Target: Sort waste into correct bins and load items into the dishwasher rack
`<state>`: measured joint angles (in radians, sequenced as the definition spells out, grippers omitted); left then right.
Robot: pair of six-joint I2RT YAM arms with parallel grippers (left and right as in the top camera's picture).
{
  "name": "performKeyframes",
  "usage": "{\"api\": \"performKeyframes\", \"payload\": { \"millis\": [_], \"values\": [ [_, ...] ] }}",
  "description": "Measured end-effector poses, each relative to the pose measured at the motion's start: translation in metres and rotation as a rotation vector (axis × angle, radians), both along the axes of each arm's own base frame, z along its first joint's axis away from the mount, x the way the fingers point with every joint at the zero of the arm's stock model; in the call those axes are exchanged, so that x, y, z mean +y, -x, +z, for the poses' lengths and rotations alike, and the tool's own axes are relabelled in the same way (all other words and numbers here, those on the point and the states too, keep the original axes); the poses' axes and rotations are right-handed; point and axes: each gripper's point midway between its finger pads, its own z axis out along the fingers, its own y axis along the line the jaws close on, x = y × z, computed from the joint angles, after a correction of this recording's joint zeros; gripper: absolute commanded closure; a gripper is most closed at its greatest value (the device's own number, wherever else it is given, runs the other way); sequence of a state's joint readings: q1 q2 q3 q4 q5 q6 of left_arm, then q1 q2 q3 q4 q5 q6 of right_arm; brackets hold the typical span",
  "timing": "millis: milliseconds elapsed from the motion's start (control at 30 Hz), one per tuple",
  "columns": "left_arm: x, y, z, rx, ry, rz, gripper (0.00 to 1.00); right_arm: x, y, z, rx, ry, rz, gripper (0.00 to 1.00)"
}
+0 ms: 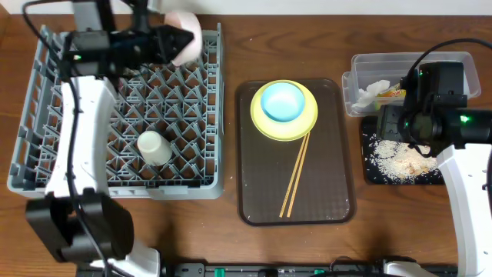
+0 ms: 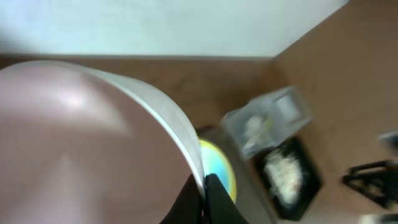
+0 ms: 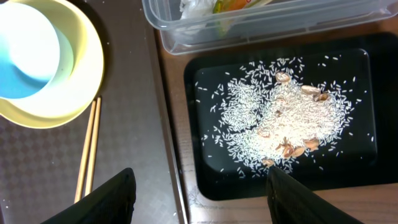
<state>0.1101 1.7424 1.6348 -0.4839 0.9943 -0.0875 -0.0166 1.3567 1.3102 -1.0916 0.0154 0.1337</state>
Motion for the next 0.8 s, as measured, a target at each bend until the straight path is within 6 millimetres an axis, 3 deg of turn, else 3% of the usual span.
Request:
{"api": "performKeyframes", "payload": {
  "millis": [233,600,800],
  "values": [
    [0.03,-0.031,-0.009,0.019,0.254,-0.071,0.94,0.0,0.0,0.0,0.001,0.0,0.0,0.35],
    [0.031,-0.053,-0.08,0.317,0.487,-0.126,0.94,0.0,0.0,0.0,0.001,0.0,0.0,0.35],
    [0.04,-0.058,-0.101,0.382,0.514,-0.088,0.94,0.0,0.001,0.0,0.002,0.0,0.0,0.35]
  ]
}}
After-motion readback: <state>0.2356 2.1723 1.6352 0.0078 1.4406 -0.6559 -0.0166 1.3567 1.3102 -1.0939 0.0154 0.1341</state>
